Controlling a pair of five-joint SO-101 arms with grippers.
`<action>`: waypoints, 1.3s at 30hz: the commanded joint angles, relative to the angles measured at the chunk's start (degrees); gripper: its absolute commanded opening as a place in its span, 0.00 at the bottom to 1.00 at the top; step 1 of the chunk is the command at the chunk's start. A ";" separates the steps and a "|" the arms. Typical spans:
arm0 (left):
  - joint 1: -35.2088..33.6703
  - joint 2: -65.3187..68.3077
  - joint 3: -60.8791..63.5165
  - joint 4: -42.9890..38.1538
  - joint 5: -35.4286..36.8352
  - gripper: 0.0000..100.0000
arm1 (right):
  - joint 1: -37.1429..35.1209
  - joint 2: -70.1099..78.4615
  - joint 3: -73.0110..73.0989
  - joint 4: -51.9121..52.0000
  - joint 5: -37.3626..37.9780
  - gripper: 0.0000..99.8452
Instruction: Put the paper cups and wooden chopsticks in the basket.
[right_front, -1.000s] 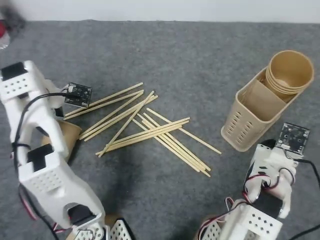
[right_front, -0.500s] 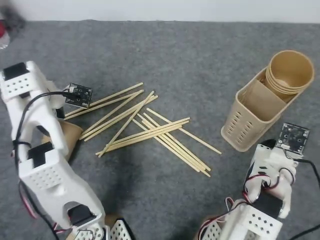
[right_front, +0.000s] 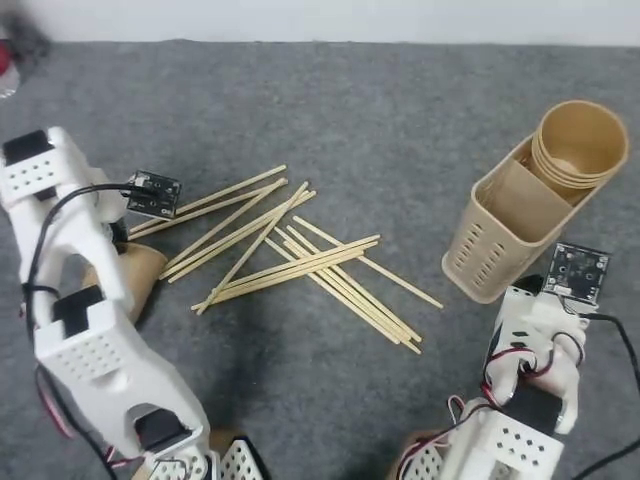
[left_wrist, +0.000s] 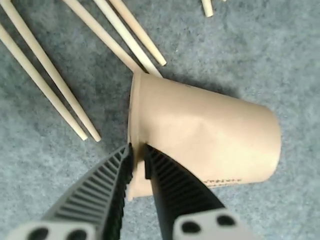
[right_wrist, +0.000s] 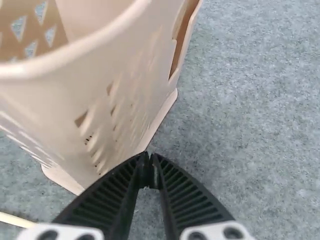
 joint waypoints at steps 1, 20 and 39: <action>-0.09 -8.18 2.51 1.14 2.29 0.01 | -0.40 -0.13 -0.62 -1.10 0.79 0.01; 0.26 -38.68 17.98 -4.84 13.63 0.01 | -0.40 -0.13 -0.53 -1.10 0.79 0.01; -4.75 -39.21 31.43 -6.42 6.07 0.14 | -0.40 -0.13 -0.18 -1.19 0.79 0.01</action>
